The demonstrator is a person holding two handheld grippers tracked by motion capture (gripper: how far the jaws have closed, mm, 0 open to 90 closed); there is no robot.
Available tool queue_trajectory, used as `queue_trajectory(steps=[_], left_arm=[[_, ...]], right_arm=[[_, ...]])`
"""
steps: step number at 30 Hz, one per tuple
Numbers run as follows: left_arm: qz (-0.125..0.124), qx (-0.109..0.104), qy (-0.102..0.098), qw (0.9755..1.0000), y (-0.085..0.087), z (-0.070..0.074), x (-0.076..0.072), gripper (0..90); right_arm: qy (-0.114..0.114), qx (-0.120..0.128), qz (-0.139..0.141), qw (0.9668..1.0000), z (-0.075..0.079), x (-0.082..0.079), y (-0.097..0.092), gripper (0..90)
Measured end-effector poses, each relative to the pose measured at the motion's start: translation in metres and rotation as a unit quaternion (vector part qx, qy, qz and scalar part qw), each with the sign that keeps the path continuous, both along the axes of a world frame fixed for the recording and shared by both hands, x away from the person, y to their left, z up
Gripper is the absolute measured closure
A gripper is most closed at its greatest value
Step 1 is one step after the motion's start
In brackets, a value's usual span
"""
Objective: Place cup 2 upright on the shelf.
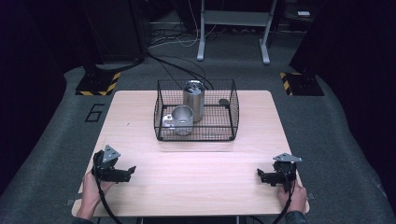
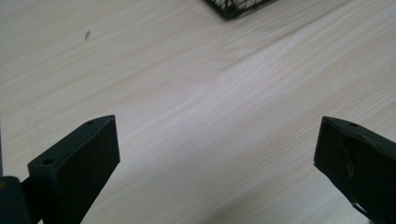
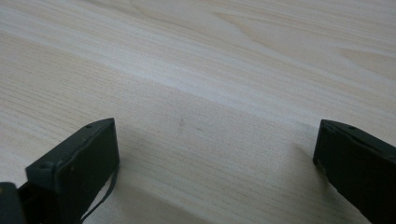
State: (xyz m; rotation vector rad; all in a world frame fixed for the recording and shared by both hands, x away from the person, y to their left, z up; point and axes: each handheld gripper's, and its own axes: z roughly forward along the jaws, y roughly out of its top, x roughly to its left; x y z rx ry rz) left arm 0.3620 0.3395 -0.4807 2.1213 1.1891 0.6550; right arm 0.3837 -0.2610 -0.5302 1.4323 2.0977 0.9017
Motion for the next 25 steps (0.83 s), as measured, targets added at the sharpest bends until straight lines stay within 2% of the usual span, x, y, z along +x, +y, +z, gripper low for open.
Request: queue_trajectory(steps=[3, 7, 9, 10, 17, 18, 25], left_arm=[[0.014, 0.004, 0.011, 0.9998, 0.005, -0.015, 0.001, 0.1], [0.034, -0.006, 0.010, 0.9993, 0.012, -0.027, 0.004, 0.0], [0.049, -0.020, 0.013, 0.9985, 0.017, -0.036, 0.006, 0.0], [0.070, -0.041, 0.020, 0.9965, 0.024, -0.049, 0.010, 0.0], [0.070, -0.041, 0.020, 0.9965, 0.024, -0.049, 0.010, 0.0], [0.073, -0.057, 0.019, 0.9955, 0.026, -0.052, 0.010, 0.0], [0.074, -0.057, 0.019, 0.9955, 0.026, -0.052, 0.011, 0.0]], right_arm=[[0.000, 0.000, 0.000, 1.0000, 0.000, 0.000, 0.000, 0.0], [0.000, 0.000, 0.000, 1.0000, 0.000, 0.000, 0.000, 0.0], [0.000, 0.000, 0.000, 1.0000, 0.000, 0.000, 0.000, 0.0], [0.000, 0.000, 0.000, 1.0000, 0.000, 0.000, 0.000, 0.0], [0.000, 0.000, 0.000, 1.0000, 0.000, 0.000, 0.000, 0.0], [0.000, 0.000, 0.000, 1.0000, 0.000, 0.000, 0.000, 0.0], [0.001, -0.002, 0.000, 1.0000, 0.000, 0.000, 0.000, 0.0]])
